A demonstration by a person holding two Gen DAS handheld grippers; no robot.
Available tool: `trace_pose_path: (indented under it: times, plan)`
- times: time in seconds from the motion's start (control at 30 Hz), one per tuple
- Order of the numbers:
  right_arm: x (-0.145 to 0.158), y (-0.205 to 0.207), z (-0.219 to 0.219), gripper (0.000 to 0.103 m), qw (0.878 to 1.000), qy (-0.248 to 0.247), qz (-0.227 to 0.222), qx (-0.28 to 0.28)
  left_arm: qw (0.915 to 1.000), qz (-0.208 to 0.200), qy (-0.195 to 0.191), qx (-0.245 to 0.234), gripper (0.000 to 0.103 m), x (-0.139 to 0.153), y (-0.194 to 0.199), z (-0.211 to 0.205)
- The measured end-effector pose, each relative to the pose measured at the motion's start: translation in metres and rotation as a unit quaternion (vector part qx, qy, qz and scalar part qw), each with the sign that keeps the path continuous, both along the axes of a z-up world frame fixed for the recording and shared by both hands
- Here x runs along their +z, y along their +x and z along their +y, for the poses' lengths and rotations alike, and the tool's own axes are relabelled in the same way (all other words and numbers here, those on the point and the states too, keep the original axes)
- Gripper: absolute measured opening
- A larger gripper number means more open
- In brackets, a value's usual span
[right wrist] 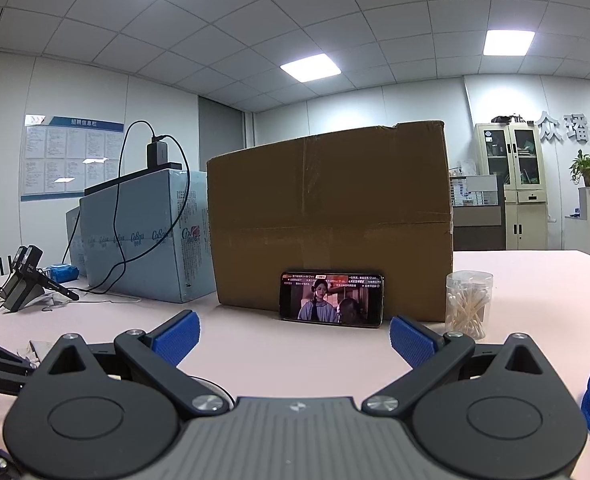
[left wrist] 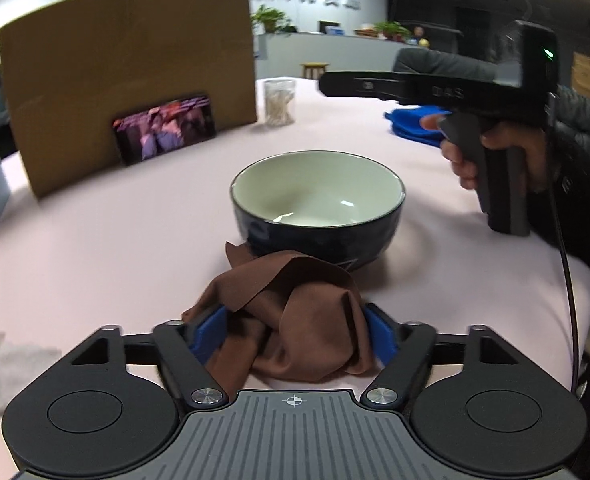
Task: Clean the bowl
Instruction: 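Lift the brown cloth with the left gripper and carry it over the bowl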
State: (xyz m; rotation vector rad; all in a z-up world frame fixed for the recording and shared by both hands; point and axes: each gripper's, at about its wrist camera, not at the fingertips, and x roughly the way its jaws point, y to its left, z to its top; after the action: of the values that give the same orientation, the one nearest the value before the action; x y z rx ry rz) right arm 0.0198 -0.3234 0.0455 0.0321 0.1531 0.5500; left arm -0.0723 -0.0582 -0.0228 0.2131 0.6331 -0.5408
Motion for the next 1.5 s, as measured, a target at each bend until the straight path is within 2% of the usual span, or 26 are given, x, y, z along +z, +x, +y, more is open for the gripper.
trace_pose_path:
  times: [0.1, 0.13, 0.2, 0.3, 0.5, 0.67, 0.83, 1.07, 1.17, 1.5]
  plan:
    - [0.0, 0.001, 0.0, 0.103, 1.0, -0.002, 0.002, -0.001, 0.9999, -0.005, 0.006, 0.009, 0.038, 0.002, 0.0, 0.002]
    - [0.0, 0.001, 0.001, 0.103, 1.0, -0.003, 0.003, -0.001, 0.9999, -0.005, 0.007, 0.014, 0.035, 0.003, 0.001, 0.004]
    - [0.0, 0.002, 0.001, 0.103, 1.0, -0.003, 0.004, -0.001, 0.9997, -0.005, 0.008, 0.025, 0.02, 0.004, 0.003, 0.007]
    - [0.0, 0.001, 0.001, 0.103, 1.0, -0.003, 0.004, -0.001, 0.9989, -0.004, -0.002, 0.048, 0.015, 0.006, 0.006, 0.015]
    - [-0.001, 0.002, 0.001, 0.103, 1.0, -0.002, 0.004, -0.001, 0.9959, -0.044, -0.002, 0.079, 0.013, 0.018, 0.007, 0.023]
    - [-0.001, 0.002, 0.0, 0.103, 1.0, 0.0, 0.005, -0.001, 0.9912, -0.1, -0.001, 0.087, 0.013, 0.04, 0.006, 0.02]
    - [-0.001, 0.003, -0.002, 0.103, 1.0, 0.003, 0.008, -0.002, 0.9883, -0.137, -0.032, 0.06, 0.013, 0.061, 0.01, 0.005]
    - [-0.002, 0.007, -0.007, 0.103, 0.999, 0.018, 0.021, -0.02, 0.9793, -0.189, -0.069, 0.025, 0.013, 0.088, 0.009, -0.014]
    - [-0.002, 0.009, -0.01, 0.103, 0.999, 0.027, 0.03, -0.029, 0.9803, -0.183, -0.074, 0.005, 0.013, 0.088, 0.007, -0.021]
    - [-0.004, 0.016, -0.014, 0.103, 0.998, 0.036, 0.038, -0.034, 0.9918, -0.115, -0.049, -0.025, 0.013, 0.062, 0.017, -0.038]
